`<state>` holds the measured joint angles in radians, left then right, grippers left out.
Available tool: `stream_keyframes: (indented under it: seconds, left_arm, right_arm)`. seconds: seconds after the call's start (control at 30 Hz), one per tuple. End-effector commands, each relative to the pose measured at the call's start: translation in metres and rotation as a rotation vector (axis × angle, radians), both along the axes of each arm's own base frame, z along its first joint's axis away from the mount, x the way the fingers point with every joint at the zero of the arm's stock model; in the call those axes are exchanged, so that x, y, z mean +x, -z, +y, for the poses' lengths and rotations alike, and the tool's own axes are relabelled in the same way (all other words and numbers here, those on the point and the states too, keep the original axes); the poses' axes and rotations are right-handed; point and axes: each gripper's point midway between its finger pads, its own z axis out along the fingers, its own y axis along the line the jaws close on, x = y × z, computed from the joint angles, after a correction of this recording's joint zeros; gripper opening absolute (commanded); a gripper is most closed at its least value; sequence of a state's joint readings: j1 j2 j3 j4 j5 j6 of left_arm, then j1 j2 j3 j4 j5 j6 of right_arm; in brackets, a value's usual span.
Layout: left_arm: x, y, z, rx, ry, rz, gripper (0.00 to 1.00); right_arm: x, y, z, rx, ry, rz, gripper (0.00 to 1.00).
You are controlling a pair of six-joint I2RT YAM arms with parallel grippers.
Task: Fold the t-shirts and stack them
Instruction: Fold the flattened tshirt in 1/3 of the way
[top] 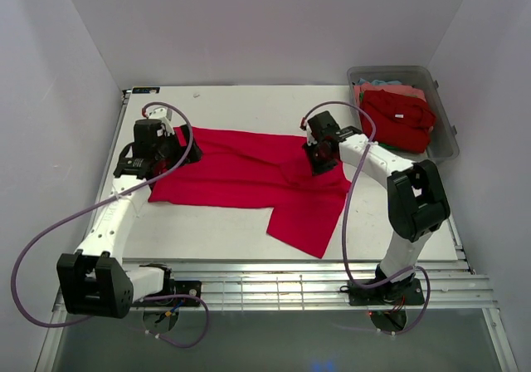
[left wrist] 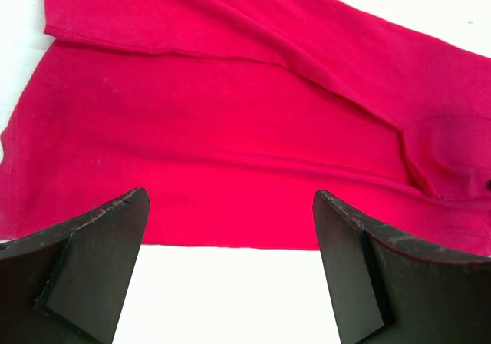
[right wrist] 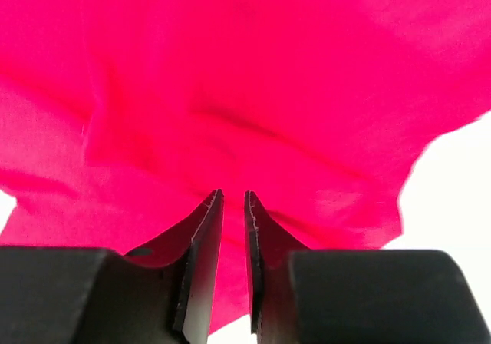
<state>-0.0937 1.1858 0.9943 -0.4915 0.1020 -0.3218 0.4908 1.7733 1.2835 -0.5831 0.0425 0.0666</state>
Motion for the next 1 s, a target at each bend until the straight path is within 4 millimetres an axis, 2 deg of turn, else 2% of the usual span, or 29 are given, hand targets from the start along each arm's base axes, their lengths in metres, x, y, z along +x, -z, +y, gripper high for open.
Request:
stream_keyframes:
  seconds: [0.0,0.03,0.07,0.1,0.13,0.23,0.27,0.33,0.57,0.67,0.7,0.9,0.93,0.97]
  left_arm:
    - [0.020,0.008,0.011,0.056,-0.045,0.027,0.98]
    - [0.023,0.015,0.013,0.071,-0.057,0.059,0.98]
    - [0.029,0.021,0.017,0.089,-0.071,0.082,0.98]
    - [0.042,0.030,0.020,0.112,-0.084,0.116,0.98]
    - [0.046,0.037,0.023,0.129,-0.092,0.146,0.98]
    - [0.071,0.054,0.031,0.166,-0.124,0.196,0.95]
    - [0.077,0.059,0.034,0.172,-0.132,0.207,0.95]
    - [0.092,0.071,0.036,0.181,-0.142,0.236,0.94]
    - [0.123,0.100,0.044,0.221,-0.171,0.272,0.94]
    - [0.126,0.110,0.050,0.249,-0.189,0.287,0.94]
    - [0.124,0.121,0.052,0.264,-0.191,0.313,0.94]
    - [0.093,0.164,0.081,0.355,-0.274,0.442,0.94]
    - [0.089,0.169,0.085,0.358,-0.287,0.456,0.94]
    - [0.086,0.173,0.090,0.367,-0.301,0.468,0.94]
  right_arm:
    - [0.047,-0.028,-0.020,-0.039,0.115,-0.119,0.25]
    - [0.061,-0.034,-0.026,-0.050,0.147,-0.147,0.24]
    - [0.067,-0.024,-0.031,-0.066,0.176,-0.130,0.24]
    - [0.074,-0.022,-0.037,-0.074,0.200,-0.130,0.24]
    - [0.082,-0.020,-0.048,-0.086,0.232,-0.132,0.24]
    - [0.100,-0.006,-0.058,-0.108,0.263,-0.119,0.24]
    - [0.107,-0.007,-0.058,-0.110,0.265,-0.130,0.24]
    - [0.113,0.003,-0.064,-0.136,0.274,-0.117,0.24]
    - [0.121,0.026,-0.073,-0.135,0.288,-0.080,0.22]
    - [0.126,0.035,-0.077,-0.141,0.294,-0.073,0.22]
    - [0.129,0.036,-0.081,-0.144,0.305,-0.073,0.22]
    - [0.150,0.043,-0.090,-0.138,0.329,-0.078,0.22]
    - [0.152,0.050,-0.091,-0.143,0.332,-0.068,0.22]
    - [0.158,0.046,-0.091,-0.134,0.334,-0.081,0.22]
